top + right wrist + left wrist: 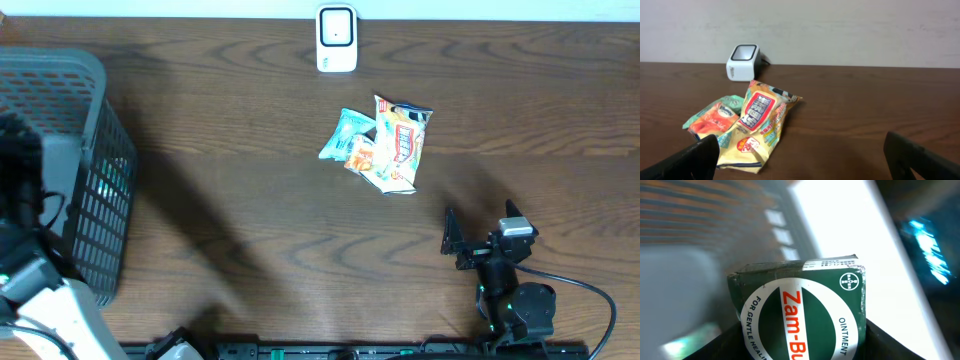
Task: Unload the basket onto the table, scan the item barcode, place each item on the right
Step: 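Lift the Zam-Buk box out and carry it left of the pile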
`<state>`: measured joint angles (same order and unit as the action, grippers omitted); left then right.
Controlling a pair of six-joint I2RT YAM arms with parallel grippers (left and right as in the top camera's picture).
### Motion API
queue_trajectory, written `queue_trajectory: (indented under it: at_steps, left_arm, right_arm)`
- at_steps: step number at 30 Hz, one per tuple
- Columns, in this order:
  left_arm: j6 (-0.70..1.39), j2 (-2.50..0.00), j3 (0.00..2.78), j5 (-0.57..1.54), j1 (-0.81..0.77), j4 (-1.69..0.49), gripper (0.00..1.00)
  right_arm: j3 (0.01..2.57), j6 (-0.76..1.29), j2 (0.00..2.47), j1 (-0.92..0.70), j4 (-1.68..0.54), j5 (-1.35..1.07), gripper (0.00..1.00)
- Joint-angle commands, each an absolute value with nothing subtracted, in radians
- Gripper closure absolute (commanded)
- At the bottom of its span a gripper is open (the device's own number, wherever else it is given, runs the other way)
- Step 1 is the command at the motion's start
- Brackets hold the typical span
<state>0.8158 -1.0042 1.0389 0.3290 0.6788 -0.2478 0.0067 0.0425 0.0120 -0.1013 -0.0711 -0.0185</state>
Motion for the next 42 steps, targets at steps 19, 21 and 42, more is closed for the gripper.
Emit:
queue_trajectory:
  at_steps: [19,21,42]
  left_arm:
    - [0.549,-1.134,1.041,0.165,-0.183,-0.118,0.48]
    - [0.506,-1.206,1.041,0.120,-0.249,-0.118,0.49]
    - [0.445,-1.847,1.041,-0.067,-0.446,-0.012,0.33]
  right_arm:
    - [0.006,0.055,0.007,-0.109,-0.075,-0.017,0.01]
    - [0.006,0.055,0.009,-0.109,-0.075,-0.017,0.01]
    - [0.006,0.055,0.009,-0.109,-0.075,-0.018,0.01]
